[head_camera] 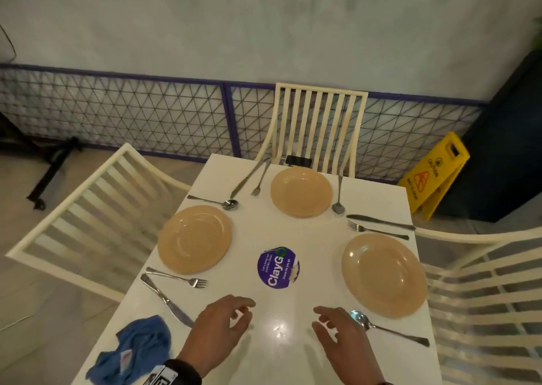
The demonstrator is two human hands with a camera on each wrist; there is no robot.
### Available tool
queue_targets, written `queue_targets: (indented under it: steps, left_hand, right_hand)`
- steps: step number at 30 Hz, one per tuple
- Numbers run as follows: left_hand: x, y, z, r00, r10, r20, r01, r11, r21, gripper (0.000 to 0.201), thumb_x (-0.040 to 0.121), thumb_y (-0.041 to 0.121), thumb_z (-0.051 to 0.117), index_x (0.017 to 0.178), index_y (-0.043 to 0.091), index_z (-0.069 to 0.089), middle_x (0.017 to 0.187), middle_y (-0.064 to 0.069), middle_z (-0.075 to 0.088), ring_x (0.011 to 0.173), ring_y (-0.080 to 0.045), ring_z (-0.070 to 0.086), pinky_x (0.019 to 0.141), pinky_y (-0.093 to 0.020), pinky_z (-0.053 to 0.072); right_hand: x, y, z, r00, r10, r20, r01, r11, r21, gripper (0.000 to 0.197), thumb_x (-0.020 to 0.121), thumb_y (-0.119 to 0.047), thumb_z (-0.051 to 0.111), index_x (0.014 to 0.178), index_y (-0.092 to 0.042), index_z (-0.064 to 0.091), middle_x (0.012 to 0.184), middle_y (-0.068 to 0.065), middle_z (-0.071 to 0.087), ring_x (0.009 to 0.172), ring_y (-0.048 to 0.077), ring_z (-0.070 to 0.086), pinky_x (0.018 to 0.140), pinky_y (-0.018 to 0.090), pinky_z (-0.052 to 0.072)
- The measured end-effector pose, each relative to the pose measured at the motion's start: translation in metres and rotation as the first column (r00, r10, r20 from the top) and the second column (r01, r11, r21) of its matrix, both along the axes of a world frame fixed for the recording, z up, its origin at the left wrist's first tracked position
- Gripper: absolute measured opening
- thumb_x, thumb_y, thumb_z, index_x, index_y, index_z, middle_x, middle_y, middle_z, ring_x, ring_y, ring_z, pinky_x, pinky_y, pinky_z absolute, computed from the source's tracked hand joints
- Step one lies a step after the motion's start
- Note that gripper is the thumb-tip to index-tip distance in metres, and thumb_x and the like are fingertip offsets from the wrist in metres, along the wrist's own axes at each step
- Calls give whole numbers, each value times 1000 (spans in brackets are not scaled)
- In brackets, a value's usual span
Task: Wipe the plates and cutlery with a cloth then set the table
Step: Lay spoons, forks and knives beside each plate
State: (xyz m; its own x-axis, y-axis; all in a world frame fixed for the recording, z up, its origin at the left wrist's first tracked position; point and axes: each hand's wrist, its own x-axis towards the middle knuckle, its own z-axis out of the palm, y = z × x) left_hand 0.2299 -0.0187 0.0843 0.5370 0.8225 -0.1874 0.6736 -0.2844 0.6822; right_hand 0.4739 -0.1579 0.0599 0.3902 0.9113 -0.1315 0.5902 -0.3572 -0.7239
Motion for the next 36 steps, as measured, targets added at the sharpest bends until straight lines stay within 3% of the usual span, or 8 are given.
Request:
queue_targets:
  steps: [6, 9, 12, 16, 20, 24, 30, 36]
  left_hand:
    - [-30, 44, 17, 996, 76, -38, -75, 997, 11, 24, 93, 35, 66, 101, 56, 60, 97, 24, 64, 85, -2, 62, 74, -24, 52]
    - [-30, 80, 37, 994, 100, -45, -98, 994, 46, 26, 94, 34, 65, 113, 50, 62, 103, 22, 63, 87, 0, 62, 81, -30, 54]
    - [-25, 129, 50, 994, 76, -76, -69, 993, 92, 29, 95, 32, 64, 122, 40, 64, 107, 14, 63, 85, -4, 61, 82, -31, 52]
    - [-11, 211, 58, 995, 61, -73, -48, 986, 159, 31, 95, 31, 63, 126, 38, 62, 109, 11, 64, 86, -7, 63, 87, -34, 53]
    - [7, 290, 43, 998, 33, -48, -26, 989, 144, 32, 95, 27, 62, 127, 33, 63, 107, 6, 65, 89, -14, 64, 90, -36, 52]
    - [17, 356, 17, 985, -91, -147, 110, 985, 131, 36, 96, 28, 60, 132, 33, 59, 115, 2, 64, 92, -18, 60, 86, -31, 47]
    - [42, 429, -16, 889, -289, -355, 347, 931, 111, 41, 100, 26, 51, 140, 34, 51, 128, -3, 55, 113, -25, 57, 97, -36, 46]
    - [91, 479, -53, 912, -276, -303, 307, 950, 62, 31, 99, 31, 56, 129, 33, 62, 117, -1, 64, 109, -24, 60, 91, -32, 44]
  right_hand:
    - [-15, 66, 24, 998, 57, -29, -57, 998, 25, 22, 93, -31, 66, 112, -41, 62, 97, -19, 61, 88, 1, 59, 79, 25, 51]
    - [-12, 109, 32, 998, 55, -26, -54, 998, 41, 24, 94, -29, 62, 118, -29, 66, 104, -9, 64, 90, 10, 62, 84, 34, 54]
    - [-11, 150, 41, 998, 46, -32, -46, 999, 5, 26, 95, -30, 61, 121, -27, 66, 113, -5, 65, 97, 15, 63, 88, 37, 54]
    - [-16, 209, 54, 1000, 23, -16, -23, 1000, -6, 24, 95, -34, 60, 119, -30, 66, 103, -9, 62, 88, 12, 63, 89, 36, 53]
    - [-23, 273, 53, 995, 5, 104, -1, 999, -42, 26, 96, -35, 58, 120, -28, 66, 107, -6, 64, 91, 14, 62, 88, 33, 49]
    - [-32, 340, 41, 984, 16, 178, -1, 996, -86, 25, 97, -33, 57, 119, -26, 67, 108, -1, 66, 95, 16, 61, 87, 31, 46]
    - [-40, 423, 7, 968, 64, 243, -8, 975, -224, 25, 99, -31, 52, 119, -28, 68, 119, 3, 64, 112, 23, 59, 94, 35, 48]
    - [-36, 477, -29, 897, 195, 398, -59, 942, -330, 31, 101, -33, 46, 127, -32, 62, 119, 3, 60, 115, 25, 55, 93, 41, 45]
